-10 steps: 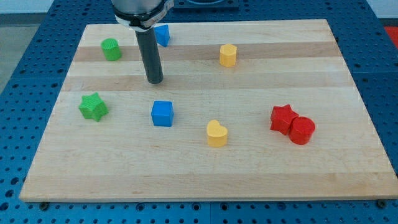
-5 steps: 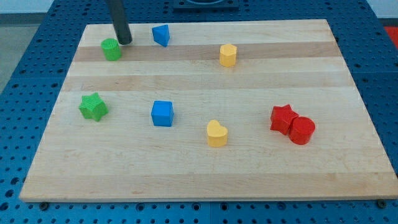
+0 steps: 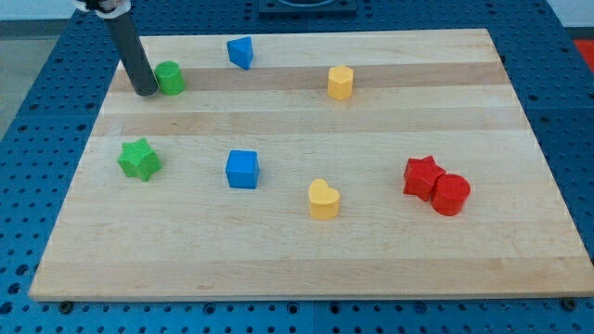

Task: Push green circle slightly down and right

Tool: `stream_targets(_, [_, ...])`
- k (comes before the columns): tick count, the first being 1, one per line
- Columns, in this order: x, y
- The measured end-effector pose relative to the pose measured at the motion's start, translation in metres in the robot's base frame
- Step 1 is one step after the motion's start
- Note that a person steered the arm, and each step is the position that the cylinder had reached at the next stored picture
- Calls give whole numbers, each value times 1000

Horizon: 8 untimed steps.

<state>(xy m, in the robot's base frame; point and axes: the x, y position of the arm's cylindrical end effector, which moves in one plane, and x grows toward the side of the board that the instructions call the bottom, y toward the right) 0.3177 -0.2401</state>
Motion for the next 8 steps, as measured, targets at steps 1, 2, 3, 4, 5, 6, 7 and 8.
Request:
stream_targets(1, [0, 4])
stream_targets(2, [-1, -2])
stream_targets(3, [-1, -33])
stream_targets(4, [-7, -46])
stream_targets(5, [-42, -26])
stream_targets(6, [-42, -15])
stream_targets(7, [-31, 44])
stream_targets(8, [-21, 80])
